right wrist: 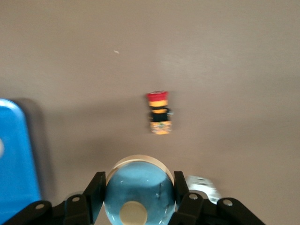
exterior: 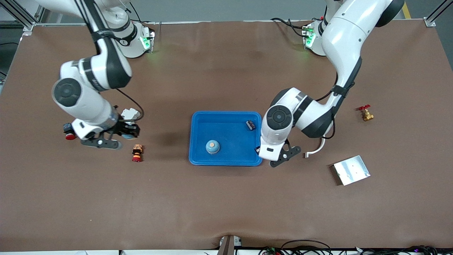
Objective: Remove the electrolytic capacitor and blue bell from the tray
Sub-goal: 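Carry the capacitor toward the arc while the right gripper carries the bell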
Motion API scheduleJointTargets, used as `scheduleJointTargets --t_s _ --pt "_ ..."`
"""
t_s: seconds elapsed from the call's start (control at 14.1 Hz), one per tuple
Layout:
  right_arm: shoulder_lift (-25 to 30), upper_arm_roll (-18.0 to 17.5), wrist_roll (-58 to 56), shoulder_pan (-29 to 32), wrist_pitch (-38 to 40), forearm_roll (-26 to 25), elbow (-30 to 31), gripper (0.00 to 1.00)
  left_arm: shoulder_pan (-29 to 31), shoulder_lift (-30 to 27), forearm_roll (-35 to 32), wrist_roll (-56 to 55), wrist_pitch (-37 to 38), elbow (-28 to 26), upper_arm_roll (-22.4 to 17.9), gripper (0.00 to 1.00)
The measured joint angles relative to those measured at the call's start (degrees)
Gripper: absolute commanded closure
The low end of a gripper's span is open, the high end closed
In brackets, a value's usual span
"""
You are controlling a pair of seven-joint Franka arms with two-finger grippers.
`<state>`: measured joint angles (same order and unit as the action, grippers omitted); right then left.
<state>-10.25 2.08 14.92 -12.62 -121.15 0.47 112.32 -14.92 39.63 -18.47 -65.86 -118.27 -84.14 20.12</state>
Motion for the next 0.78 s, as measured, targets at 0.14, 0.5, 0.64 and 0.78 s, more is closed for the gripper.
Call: scheduleJointTargets --t_s 0.14,0.5,0.64,0.78 --pt "3.10 0.00 -5.93 3.13 -0.77 0.80 4.30 1.00 1.54 -1.62 0.00 4.53 -0.03 -2.61 0.04 1.00" --pt "9.49 0.03 -19.75 10.18 -5.69 3.53 15.10 1.00 6.33 -4.51 0.00 16.59 -5.39 -9.53 1.57 0.97" --pt "10.83 0.06 -24.11 12.78 -8.39 3.70 18.91 1.00 9.57 -5.78 0.00 20.78 -10.66 -14.09 3.07 0.99" --pt "11.73 0.08 -28.03 15.16 -11.41 3.74 22.61 1.00 12.67 -6.77 0.00 25.71 -13.95 -18.21 4.12 0.99"
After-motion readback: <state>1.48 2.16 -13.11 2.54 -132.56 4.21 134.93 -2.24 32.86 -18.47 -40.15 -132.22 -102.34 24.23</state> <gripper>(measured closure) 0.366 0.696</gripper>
